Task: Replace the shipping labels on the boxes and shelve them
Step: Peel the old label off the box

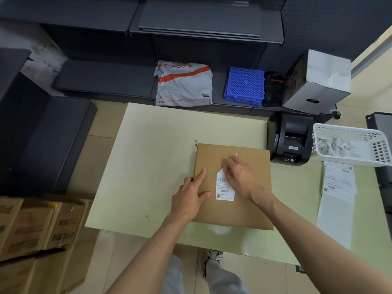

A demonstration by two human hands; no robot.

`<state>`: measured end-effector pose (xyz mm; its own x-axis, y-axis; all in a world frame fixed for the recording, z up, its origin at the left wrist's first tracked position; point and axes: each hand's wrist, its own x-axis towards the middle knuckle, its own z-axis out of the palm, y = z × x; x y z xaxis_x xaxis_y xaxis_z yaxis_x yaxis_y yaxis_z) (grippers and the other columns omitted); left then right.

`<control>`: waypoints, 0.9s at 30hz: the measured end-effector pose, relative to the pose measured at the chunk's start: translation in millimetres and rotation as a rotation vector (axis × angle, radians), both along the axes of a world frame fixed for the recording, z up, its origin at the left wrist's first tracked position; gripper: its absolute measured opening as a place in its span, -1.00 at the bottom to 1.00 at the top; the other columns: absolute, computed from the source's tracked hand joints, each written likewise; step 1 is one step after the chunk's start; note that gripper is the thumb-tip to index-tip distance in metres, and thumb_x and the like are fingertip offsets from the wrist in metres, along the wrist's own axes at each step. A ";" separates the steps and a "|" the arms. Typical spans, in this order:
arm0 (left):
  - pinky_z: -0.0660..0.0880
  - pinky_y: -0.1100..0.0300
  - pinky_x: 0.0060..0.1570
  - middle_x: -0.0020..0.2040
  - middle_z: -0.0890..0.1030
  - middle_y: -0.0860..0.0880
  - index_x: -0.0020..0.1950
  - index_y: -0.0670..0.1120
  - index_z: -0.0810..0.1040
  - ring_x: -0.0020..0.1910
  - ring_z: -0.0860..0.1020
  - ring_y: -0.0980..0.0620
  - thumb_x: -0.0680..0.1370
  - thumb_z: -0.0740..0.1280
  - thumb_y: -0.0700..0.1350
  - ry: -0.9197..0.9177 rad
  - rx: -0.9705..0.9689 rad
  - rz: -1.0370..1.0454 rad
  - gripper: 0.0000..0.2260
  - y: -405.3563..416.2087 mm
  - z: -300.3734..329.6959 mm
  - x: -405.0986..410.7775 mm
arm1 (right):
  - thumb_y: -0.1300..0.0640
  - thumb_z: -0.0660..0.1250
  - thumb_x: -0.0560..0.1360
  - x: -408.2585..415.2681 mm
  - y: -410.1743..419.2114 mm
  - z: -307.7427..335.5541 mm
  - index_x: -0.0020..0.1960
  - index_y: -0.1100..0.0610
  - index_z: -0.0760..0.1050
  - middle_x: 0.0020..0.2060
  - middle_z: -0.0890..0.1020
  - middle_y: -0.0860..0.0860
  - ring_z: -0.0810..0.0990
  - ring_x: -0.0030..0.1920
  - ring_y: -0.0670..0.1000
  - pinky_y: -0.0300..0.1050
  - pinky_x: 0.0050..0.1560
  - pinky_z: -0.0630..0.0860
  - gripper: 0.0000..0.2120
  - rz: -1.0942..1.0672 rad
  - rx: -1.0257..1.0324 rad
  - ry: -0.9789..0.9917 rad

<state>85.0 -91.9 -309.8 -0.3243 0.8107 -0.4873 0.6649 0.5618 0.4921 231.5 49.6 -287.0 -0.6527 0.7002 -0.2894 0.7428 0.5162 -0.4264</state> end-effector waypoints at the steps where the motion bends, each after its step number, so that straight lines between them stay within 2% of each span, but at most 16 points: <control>1: 0.53 -0.06 0.08 0.27 0.38 0.03 0.57 0.39 -0.08 0.14 0.51 -0.03 0.62 0.24 0.23 -0.002 0.003 0.003 -0.36 -0.7 -0.4 -0.1 | 0.23 0.20 0.56 -0.8 -0.4 2.4 0.09 0.16 0.46 0.04 0.49 0.06 0.51 0.04 0.13 -0.10 0.06 0.27 -0.87 -0.037 -0.031 0.004; 4: 0.54 -0.08 0.07 0.26 0.38 0.03 0.57 0.39 -0.09 0.13 0.51 -0.03 0.62 0.24 0.23 0.001 0.007 0.000 -0.35 -0.3 -0.6 -0.7 | 0.15 0.27 0.55 -7.5 -2.6 4.6 0.06 0.16 0.47 0.01 0.49 0.04 0.53 -0.01 0.11 -0.09 0.07 0.31 -0.88 -0.100 -0.053 0.008; 7: 0.53 -0.06 0.06 0.28 0.38 0.02 0.58 0.37 -0.07 0.15 0.51 -0.04 0.62 0.24 0.23 0.004 0.010 -0.008 -0.36 0.0 -0.1 -0.1 | -0.02 0.32 0.54 -16.8 -6.2 5.9 -0.12 0.12 0.48 -0.09 0.54 0.05 0.55 -0.11 0.12 -0.03 0.05 0.43 -0.79 -0.257 -0.051 0.028; 9: 0.53 -0.05 0.07 0.30 0.38 0.02 0.58 0.37 -0.06 0.17 0.51 -0.04 0.62 0.25 0.22 0.003 0.010 -0.003 -0.36 0.2 0.1 -0.5 | -0.04 0.33 0.53 -23.2 -9.1 6.4 -0.18 0.13 0.49 -0.10 0.59 0.10 0.58 -0.11 0.15 -0.01 0.04 0.46 -0.75 -0.349 -0.056 -0.004; 15: 0.51 -0.03 0.07 0.29 0.38 0.01 0.58 0.38 -0.05 0.17 0.50 -0.05 0.62 0.25 0.22 -0.011 0.013 0.000 -0.36 -0.1 -1.8 -0.9 | 0.06 0.30 0.52 -36.0 -15.4 7.9 -0.16 0.21 0.55 -0.11 0.62 0.16 0.59 -0.08 0.23 0.00 0.01 0.49 -0.78 -0.478 -0.066 -0.063; 17: 0.51 -0.04 0.07 0.28 0.38 0.01 0.58 0.38 -0.06 0.16 0.50 -0.05 0.62 0.25 0.22 -0.011 0.013 0.000 -0.36 -0.2 -1.3 -1.2 | 0.13 0.29 0.49 -39.1 -16.0 7.7 -0.27 0.18 0.51 -0.25 0.57 0.13 0.55 -0.18 0.25 -0.01 -0.06 0.49 -0.80 -0.505 -0.103 -0.075; 19: 0.52 -0.03 0.07 0.27 0.38 0.02 0.58 0.38 -0.06 0.14 0.51 -0.05 0.62 0.25 0.22 -0.010 0.011 0.000 -0.36 -0.3 -1.1 -1.2 | 0.21 0.26 0.45 -40.4 -16.1 7.3 -0.39 0.15 0.35 -0.39 0.44 0.09 0.41 -0.29 0.23 -0.04 -0.19 0.42 -0.76 -0.532 -0.145 -0.085; 22: 0.52 -0.02 0.05 0.27 0.38 0.02 0.58 0.37 -0.04 0.14 0.51 -0.05 0.62 0.27 0.21 -0.007 0.013 0.001 -0.35 0.1 0.4 -0.8 | 0.25 0.22 0.42 -40.2 -14.4 5.4 -0.33 0.19 0.42 -0.29 0.51 0.13 0.38 -0.26 0.23 -0.06 -0.16 0.35 -0.85 -0.600 -0.204 -0.053; 25: 0.52 -0.05 0.08 0.25 0.40 0.02 0.59 0.35 -0.02 0.13 0.52 -0.06 0.61 0.29 0.19 -0.014 0.007 0.011 -0.35 2.0 2.0 -0.6 | 0.25 0.21 0.39 -37.4 -16.4 2.2 -0.39 0.14 0.34 -0.30 0.50 0.13 0.38 -0.29 0.25 0.00 -0.09 0.47 -0.81 -0.618 -0.228 -0.011; 27: 0.52 -0.06 0.09 0.23 0.40 0.02 0.59 0.34 -0.01 0.13 0.52 -0.05 0.61 0.30 0.18 -0.024 0.003 0.019 -0.34 2.6 3.1 -0.5 | 0.21 0.23 0.42 -33.0 -18.3 0.5 -0.37 0.17 0.42 -0.29 0.56 0.15 0.50 -0.28 0.26 0.04 -0.14 0.55 -0.81 -0.621 -0.226 0.015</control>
<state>84.5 -89.3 -306.7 -0.3284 0.8057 -0.4929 0.6422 0.5731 0.5090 198.5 31.3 -286.5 -0.1526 0.8706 -0.4677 0.8666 -0.1096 -0.4868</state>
